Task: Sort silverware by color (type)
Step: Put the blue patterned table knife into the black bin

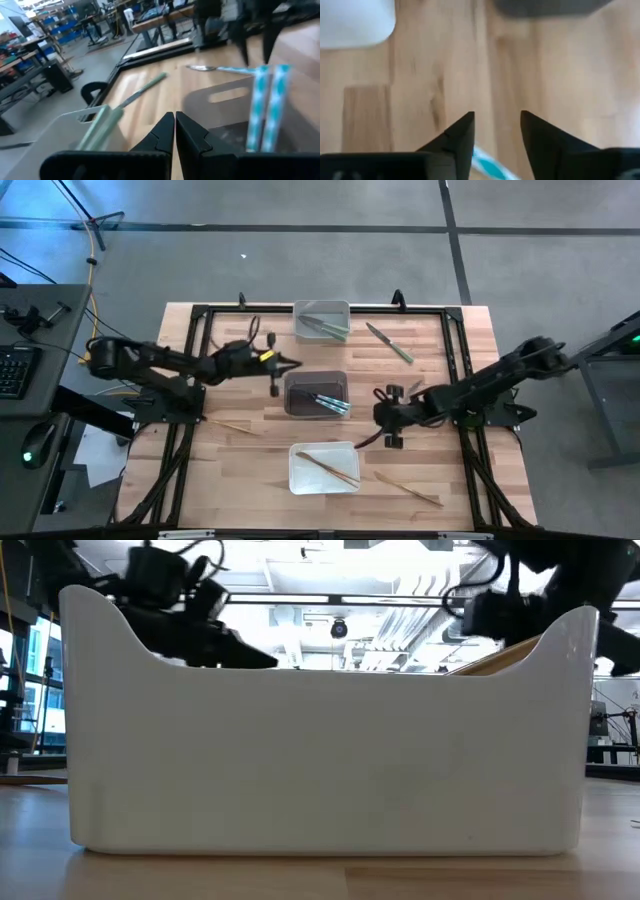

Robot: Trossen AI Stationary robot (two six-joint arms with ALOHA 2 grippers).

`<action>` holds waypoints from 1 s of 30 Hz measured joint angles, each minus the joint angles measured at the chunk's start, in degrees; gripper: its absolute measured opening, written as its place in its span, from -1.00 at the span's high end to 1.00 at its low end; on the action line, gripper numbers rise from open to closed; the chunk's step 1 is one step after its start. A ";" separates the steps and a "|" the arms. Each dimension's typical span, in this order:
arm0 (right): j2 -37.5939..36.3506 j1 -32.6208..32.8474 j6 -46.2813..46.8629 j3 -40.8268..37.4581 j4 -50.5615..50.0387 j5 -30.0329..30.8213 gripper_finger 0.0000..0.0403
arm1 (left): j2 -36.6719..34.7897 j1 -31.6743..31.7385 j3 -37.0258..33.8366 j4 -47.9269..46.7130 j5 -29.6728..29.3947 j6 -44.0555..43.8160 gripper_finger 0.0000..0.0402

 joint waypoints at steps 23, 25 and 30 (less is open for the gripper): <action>10.01 -0.04 -4.15 0.46 -4.20 -6.68 0.12 | -4.28 -4.62 -7.34 2.11 -6.22 -1.65 0.96; 10.42 -0.02 -3.18 0.46 -3.75 -6.46 0.18 | -4.28 -4.62 -7.34 2.13 -6.22 -1.91 0.96; 10.07 0.00 -2.64 1.27 -3.83 -6.88 0.56 | -4.26 -4.62 -7.34 1.88 -6.21 -2.00 0.96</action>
